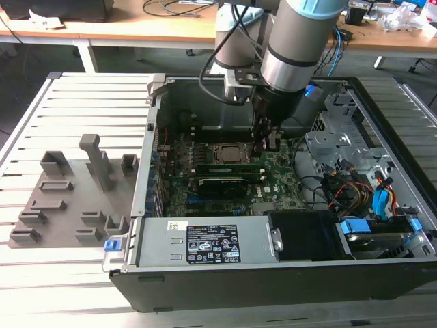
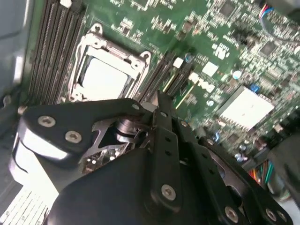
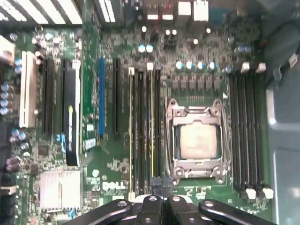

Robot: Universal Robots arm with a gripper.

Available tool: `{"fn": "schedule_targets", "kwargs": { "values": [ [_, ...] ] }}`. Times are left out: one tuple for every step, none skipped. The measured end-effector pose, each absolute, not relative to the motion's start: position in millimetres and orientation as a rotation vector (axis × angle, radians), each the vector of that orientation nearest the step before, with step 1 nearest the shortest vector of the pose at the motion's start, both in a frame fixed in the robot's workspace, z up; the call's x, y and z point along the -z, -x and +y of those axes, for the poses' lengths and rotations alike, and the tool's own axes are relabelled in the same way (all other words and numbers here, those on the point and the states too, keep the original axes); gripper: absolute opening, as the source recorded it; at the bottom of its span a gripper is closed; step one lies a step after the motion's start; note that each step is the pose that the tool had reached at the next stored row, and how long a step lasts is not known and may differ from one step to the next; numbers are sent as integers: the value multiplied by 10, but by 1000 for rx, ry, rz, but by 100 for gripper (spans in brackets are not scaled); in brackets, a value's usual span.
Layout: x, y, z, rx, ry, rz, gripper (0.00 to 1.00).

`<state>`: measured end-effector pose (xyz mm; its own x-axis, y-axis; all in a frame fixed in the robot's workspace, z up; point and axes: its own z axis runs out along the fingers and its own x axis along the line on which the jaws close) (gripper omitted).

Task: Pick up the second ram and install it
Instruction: 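Press down the second ram until it locks into place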

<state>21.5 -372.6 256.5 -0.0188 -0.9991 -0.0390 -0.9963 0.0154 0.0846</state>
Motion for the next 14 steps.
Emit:
{"fn": "schedule_targets", "kwargs": {
  "values": [
    [-2530,-221,-3726,137,-2178,-2216,11],
    [-2495,-223,-3726,137,-2178,-2216,11],
    [-2452,-225,-3726,137,-2178,-2216,11],
    [-2408,-226,-3729,137,-2178,-2216,11],
    [-2361,-226,-3733,137,-2178,-2216,11],
    [-2326,-226,-3734,137,-2178,-2216,11],
    [-2293,-227,-3736,136,-2177,-2215,11],
    [-2288,-226,-3737,136,-2178,-2215,11],
    [-2296,-227,-3734,137,-2178,-2216,11],
    [-2309,-227,-3733,139,-2179,-2217,11],
    [-2328,-226,-3734,138,-2178,-2216,11],
    [-2341,-222,-3736,136,-2178,-2216,11],
    [-2344,-210,-3736,135,-2179,-2217,11],
    [-2345,-163,-3740,132,-2181,-2218,11]
  ]
}}
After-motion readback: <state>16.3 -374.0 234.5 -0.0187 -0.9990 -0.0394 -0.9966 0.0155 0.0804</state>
